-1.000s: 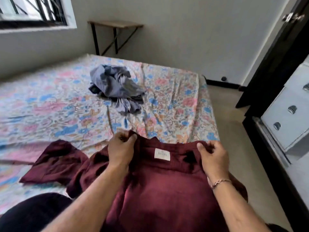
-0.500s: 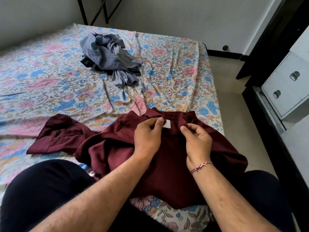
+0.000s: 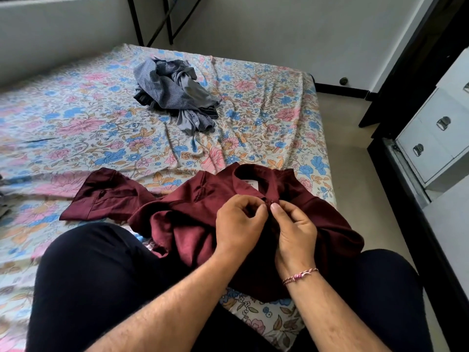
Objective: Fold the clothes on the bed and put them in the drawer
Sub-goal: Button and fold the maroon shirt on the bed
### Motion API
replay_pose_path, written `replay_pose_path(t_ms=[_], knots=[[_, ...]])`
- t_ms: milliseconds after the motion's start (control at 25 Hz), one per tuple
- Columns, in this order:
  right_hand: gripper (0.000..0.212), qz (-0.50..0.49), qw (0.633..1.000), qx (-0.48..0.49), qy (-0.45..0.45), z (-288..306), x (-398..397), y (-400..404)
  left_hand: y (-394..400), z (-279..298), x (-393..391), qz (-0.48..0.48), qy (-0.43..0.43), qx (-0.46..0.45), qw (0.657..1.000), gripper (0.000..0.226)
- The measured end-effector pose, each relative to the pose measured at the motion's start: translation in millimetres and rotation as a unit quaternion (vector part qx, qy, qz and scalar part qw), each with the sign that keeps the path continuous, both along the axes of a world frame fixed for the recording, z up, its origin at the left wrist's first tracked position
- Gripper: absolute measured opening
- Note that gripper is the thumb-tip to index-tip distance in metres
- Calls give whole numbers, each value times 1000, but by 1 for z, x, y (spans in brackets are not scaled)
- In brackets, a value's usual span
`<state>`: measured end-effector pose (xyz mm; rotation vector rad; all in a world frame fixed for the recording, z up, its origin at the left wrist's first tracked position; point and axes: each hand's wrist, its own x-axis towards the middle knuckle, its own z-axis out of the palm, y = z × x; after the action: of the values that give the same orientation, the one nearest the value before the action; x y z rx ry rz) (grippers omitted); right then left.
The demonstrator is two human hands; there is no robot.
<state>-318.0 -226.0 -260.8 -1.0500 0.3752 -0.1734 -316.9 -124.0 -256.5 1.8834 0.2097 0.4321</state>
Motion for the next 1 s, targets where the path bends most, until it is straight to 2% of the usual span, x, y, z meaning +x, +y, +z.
replay_pose_path(t_ms=[80,160,280,360,480,600,720,880,1000], knots=[[16,-21,998,-43,-37,3,1,-2,5,5,5,18,47,-64,997,10],[19,-21,988,-130,-86,4,2,-4,8,6,8,37,77,-93,992,10],[23,24,942,-306,-134,0,0,-4,7,6,8,34,91,-97,991,9],[20,19,918,-368,-145,-3,0,-4,7,7,9,30,96,-118,988,6],[20,-5,908,-394,-143,-7,3,-6,9,8,9,31,88,-127,988,7],[31,19,927,-351,-130,-9,6,-5,7,10,8,14,85,-131,988,8],[27,-10,933,-333,-137,-5,4,-4,7,9,9,28,97,-143,985,7],[19,-18,909,-383,-165,-6,4,-6,9,12,7,43,97,-81,991,7],[24,22,904,-391,-174,-14,5,-4,7,11,6,23,94,-96,991,7]])
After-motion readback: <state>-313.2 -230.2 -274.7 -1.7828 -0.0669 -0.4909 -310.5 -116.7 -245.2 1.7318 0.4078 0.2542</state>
